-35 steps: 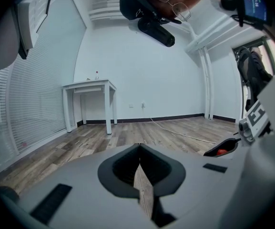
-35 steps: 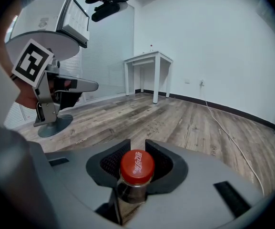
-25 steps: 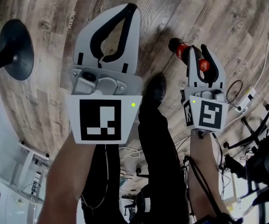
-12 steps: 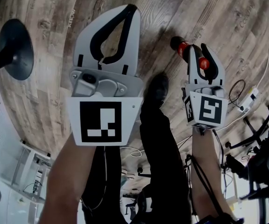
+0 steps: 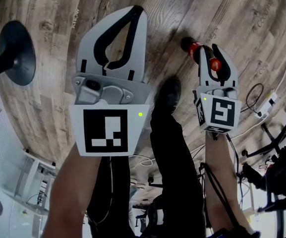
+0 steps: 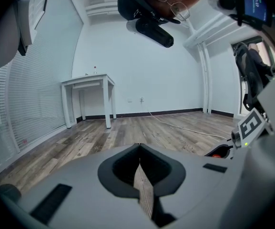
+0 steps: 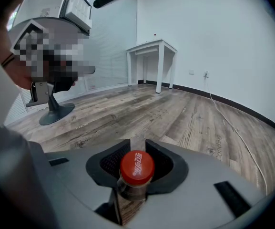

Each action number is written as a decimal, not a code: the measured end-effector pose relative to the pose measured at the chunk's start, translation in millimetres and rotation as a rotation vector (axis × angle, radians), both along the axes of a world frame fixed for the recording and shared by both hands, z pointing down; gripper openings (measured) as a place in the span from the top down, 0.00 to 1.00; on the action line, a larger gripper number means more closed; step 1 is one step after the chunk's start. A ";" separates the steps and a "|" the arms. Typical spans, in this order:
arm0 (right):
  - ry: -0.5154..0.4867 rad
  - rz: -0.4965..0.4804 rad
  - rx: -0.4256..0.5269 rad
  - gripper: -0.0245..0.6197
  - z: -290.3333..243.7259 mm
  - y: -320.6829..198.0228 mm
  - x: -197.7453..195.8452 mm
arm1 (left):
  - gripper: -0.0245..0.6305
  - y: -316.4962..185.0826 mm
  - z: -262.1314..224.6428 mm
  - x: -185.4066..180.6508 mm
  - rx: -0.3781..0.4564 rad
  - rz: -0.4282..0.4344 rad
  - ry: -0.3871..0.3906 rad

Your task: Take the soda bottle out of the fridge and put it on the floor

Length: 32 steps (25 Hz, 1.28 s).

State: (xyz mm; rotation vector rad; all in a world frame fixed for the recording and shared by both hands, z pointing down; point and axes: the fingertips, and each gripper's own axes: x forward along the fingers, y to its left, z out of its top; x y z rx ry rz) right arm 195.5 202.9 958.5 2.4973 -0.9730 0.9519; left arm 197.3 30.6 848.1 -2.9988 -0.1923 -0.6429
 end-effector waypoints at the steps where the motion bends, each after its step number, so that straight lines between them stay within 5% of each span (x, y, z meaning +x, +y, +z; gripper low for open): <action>1: 0.002 -0.002 0.002 0.79 -0.1 -0.9 0.5 | 0.94 -0.4 0.6 -0.5 0.001 0.000 -0.001; 11: 0.026 -0.112 0.031 0.70 -4.2 -24.5 -5.1 | 0.94 6.2 2.4 -6.2 -0.013 -0.005 -0.019; 18: 0.004 -0.111 0.009 0.69 -3.3 -17.6 -11.4 | 0.94 9.9 1.2 -8.5 -0.013 0.003 -0.017; 32: 0.171 -0.066 0.120 0.70 -89.3 -47.5 12.0 | 0.94 4.4 -42.3 -8.4 -0.020 0.000 0.017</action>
